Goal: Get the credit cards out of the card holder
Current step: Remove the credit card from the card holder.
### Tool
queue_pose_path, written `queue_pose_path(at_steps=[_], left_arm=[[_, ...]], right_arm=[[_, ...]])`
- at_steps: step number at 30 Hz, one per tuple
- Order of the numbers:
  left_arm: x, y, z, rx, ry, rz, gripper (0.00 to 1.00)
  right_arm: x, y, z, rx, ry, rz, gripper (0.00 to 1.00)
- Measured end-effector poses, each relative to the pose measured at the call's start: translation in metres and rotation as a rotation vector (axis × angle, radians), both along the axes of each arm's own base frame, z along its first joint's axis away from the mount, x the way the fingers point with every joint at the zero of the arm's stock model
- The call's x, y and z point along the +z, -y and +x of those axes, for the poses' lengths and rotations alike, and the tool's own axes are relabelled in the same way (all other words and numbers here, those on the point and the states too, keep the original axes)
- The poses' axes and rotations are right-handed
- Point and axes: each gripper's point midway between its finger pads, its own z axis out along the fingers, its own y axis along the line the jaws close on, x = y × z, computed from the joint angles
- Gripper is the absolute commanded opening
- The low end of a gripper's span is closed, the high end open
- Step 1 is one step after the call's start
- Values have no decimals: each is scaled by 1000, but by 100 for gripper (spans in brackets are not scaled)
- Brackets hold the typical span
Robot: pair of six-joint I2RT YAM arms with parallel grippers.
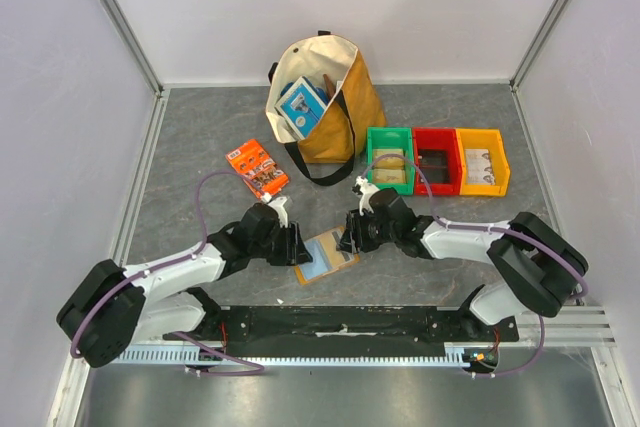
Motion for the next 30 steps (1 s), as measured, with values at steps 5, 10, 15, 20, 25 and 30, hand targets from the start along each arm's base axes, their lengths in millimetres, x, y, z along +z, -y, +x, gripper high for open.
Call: queue_pose_path(at_steps=[5, 10, 15, 20, 25, 30], left_arm=[[-5, -2, -2, 5, -1, 9, 47], [-8, -4, -2, 11, 2, 11, 36], [-9, -4, -2, 13, 3, 9, 35], [-10, -4, -2, 13, 4, 9, 27], [-11, -3, -6, 3, -1, 12, 27], [-11, -3, -7, 1, -3, 12, 27]], right_arm=[[-1, -1, 1, 2, 3, -9, 48], [-2, 2, 5, -7, 25, -47, 48], [-2, 3, 5, -4, 31, -61, 48], [-2, 1, 3, 15, 32, -59, 47], [-1, -8, -3, 55, 6, -21, 44], [1, -10, -6, 64, -10, 0, 42]])
